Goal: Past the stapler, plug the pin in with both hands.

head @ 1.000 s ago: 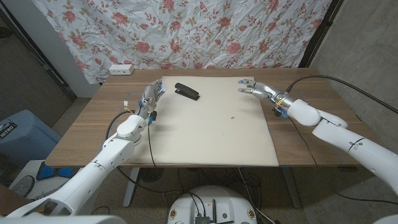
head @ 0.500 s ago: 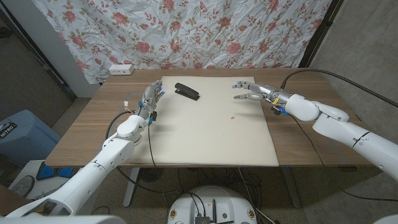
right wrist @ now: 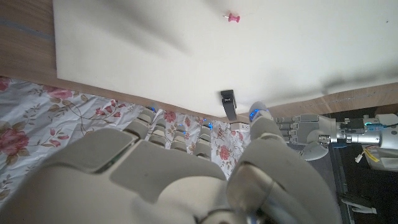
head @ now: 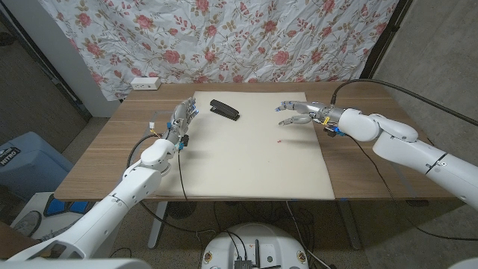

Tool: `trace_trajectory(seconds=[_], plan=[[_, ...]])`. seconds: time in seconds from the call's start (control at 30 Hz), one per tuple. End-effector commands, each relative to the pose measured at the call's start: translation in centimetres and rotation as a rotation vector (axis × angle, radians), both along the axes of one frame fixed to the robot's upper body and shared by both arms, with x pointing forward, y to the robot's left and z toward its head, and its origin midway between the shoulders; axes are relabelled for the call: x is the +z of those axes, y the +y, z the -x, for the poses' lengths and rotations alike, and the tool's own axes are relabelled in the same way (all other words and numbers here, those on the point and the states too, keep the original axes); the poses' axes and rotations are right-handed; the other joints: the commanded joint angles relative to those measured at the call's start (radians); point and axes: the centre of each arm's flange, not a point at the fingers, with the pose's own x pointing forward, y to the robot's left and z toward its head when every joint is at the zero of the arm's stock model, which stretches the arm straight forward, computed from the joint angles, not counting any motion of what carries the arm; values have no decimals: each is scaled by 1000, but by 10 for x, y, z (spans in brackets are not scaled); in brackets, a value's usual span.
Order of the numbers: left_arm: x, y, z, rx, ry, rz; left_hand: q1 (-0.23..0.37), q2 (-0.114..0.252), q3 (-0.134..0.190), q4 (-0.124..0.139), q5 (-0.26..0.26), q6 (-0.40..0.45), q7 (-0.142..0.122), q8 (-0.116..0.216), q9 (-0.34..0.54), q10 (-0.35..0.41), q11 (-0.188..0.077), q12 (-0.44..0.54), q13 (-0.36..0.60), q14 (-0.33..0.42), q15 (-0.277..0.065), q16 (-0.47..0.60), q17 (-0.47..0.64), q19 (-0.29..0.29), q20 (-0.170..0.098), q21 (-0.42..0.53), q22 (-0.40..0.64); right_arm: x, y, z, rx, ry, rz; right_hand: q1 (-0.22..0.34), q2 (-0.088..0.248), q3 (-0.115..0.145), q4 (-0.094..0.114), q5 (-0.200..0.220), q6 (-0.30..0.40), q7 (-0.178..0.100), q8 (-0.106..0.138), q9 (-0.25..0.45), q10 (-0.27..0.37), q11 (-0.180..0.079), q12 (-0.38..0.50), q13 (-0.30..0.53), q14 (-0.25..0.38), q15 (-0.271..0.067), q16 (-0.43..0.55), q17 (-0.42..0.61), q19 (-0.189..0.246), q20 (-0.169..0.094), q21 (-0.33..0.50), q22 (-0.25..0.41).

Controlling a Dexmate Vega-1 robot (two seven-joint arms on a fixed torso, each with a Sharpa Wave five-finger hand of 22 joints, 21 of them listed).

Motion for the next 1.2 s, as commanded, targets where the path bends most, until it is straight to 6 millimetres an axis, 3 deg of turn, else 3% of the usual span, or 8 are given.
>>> trace_trajectory(seconds=[0.03,0.27,0.47,1.2], plan=[[0,-2,0,-2,7,-7,-2,68,1,0,7,7,-1,-1,3,1,4,-3,2,3,-5,3,3,9,-15,-1,3,3,11,10,-47,-21,106,33,-5,13,-1,7,10,8,11,4,-9,11,9,5,7,11,6,0,14,1,5,1],[-2,-2,2,-2,12,-5,-3,69,1,2,7,8,-4,-2,3,2,5,-4,2,3,-4,2,3,9,-14,-1,3,3,20,12,-121,-61,254,82,-27,27,-2,15,42,-9,30,11,-13,18,13,10,16,9,10,-3,24,2,5,1],[-4,-3,2,-3,15,-2,-3,69,0,3,8,9,-3,-3,3,3,4,-4,2,3,-3,2,3,9,-14,-2,3,2,25,11,-148,-75,303,151,-66,43,-2,22,78,-16,55,20,9,14,24,16,50,-2,23,-5,50,6,9,2],[-9,-5,0,4,26,0,-4,71,1,6,8,11,-3,-5,4,2,2,-6,3,5,-3,1,3,13,-14,-2,4,-2,53,5,-215,-16,405,227,-117,50,4,24,137,-35,92,29,8,22,25,23,48,7,21,-6,63,13,8,4]])
